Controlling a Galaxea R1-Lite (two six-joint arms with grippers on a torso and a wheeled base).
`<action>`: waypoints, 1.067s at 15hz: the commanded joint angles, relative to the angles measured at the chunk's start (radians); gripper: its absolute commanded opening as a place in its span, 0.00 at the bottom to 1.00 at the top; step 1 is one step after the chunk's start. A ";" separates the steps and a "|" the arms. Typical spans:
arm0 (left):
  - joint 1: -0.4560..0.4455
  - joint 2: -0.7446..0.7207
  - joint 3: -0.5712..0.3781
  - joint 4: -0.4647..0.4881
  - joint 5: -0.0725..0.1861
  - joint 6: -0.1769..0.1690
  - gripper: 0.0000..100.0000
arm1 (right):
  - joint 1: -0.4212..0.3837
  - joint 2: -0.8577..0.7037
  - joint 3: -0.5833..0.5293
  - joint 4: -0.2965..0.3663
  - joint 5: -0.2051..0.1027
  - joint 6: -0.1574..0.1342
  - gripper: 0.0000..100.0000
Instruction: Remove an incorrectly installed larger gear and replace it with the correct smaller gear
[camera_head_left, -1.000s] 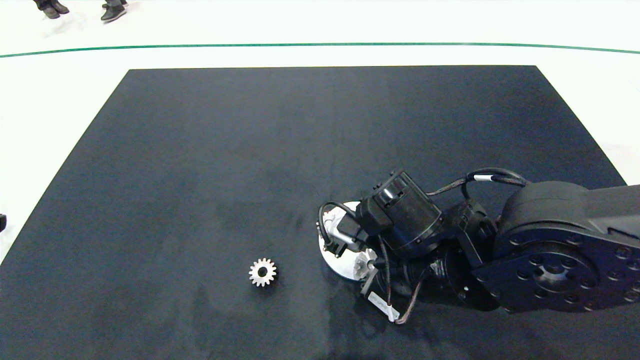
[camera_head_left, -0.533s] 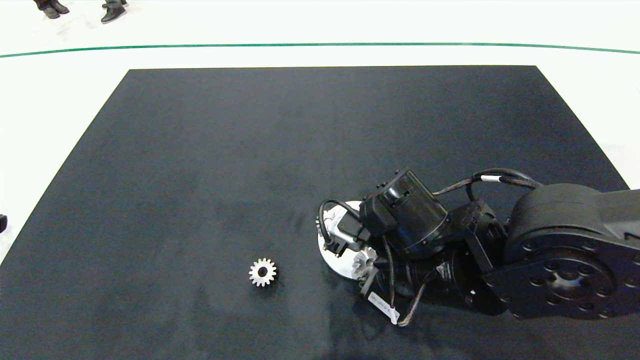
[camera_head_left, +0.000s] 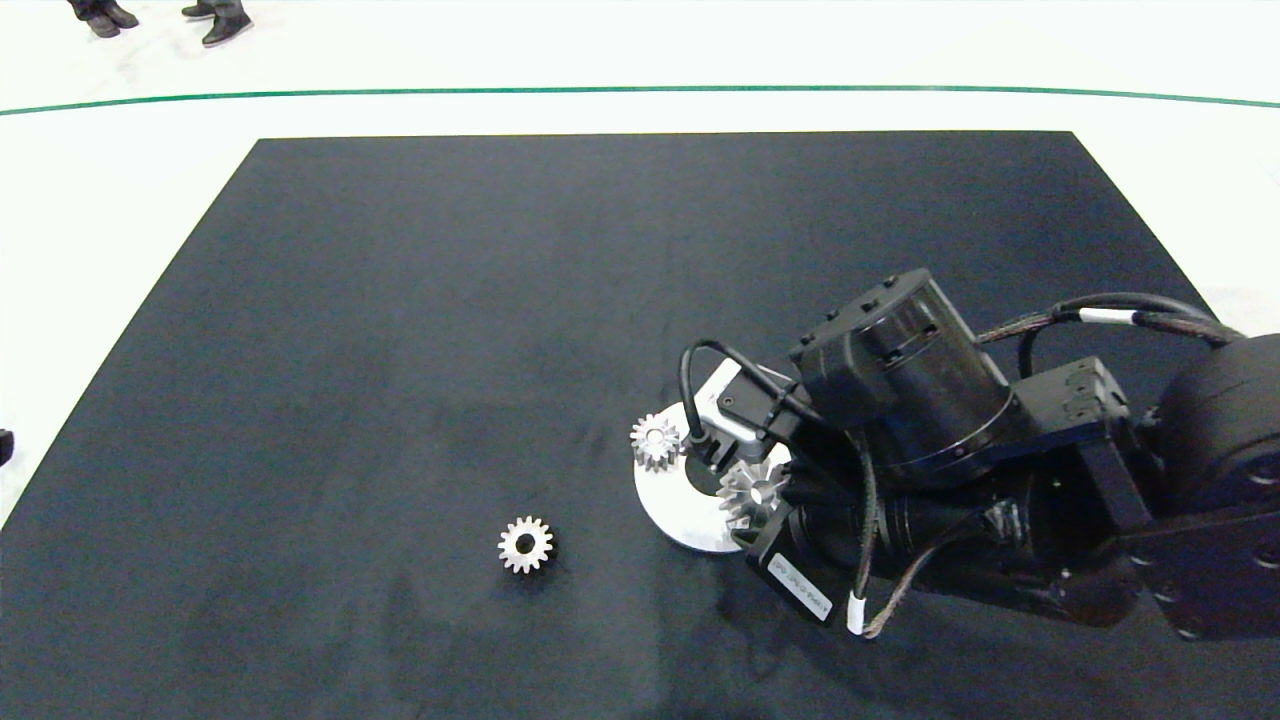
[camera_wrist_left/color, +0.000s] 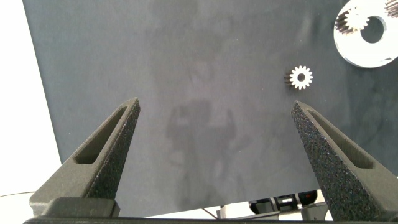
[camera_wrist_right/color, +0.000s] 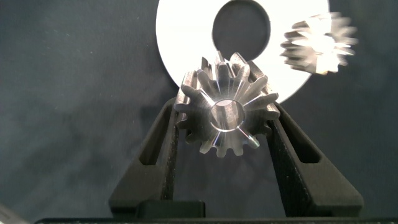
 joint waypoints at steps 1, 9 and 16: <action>-0.002 0.005 0.000 0.004 0.001 0.000 1.00 | -0.026 -0.109 0.057 0.001 0.002 0.012 0.00; 0.006 -0.004 -0.020 0.001 0.001 0.000 1.00 | -0.074 -0.190 0.250 0.001 0.005 0.124 0.00; 0.005 -0.007 -0.018 -0.001 0.001 0.000 1.00 | -0.149 -0.055 0.307 -0.088 0.030 0.122 0.00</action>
